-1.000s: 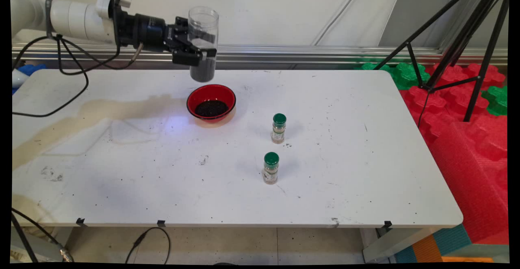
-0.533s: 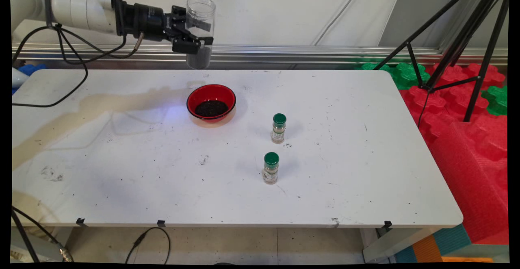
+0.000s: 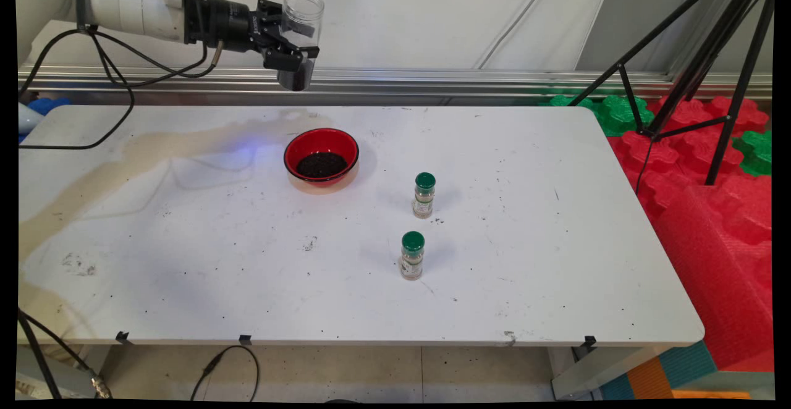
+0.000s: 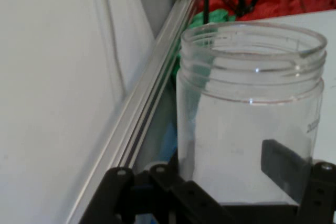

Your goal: Pour the black seasoning powder in the red bowl

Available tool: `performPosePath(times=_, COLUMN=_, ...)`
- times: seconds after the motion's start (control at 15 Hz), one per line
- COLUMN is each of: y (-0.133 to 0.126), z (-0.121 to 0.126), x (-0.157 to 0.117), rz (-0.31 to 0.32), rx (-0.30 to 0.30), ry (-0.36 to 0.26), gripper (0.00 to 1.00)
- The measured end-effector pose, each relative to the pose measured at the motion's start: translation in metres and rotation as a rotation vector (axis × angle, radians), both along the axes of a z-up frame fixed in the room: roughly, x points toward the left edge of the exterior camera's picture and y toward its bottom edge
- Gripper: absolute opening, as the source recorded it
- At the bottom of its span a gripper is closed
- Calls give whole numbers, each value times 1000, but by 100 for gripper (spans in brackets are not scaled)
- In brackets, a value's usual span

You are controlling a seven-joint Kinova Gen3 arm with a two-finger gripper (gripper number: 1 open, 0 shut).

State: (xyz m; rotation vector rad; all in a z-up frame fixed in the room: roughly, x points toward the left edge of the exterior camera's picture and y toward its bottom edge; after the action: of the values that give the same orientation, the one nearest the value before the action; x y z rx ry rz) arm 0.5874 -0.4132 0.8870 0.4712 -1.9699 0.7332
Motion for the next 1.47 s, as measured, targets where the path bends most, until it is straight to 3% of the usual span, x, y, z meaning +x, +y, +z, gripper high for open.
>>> performPosePath(times=0.6, y=-32, z=-23, x=19, rz=13, rx=-76, ry=-136, gripper=0)
performPosePath(times=1.47, y=-50, z=-51, x=14, rz=-74, rx=-235, ry=-313, gripper=0)
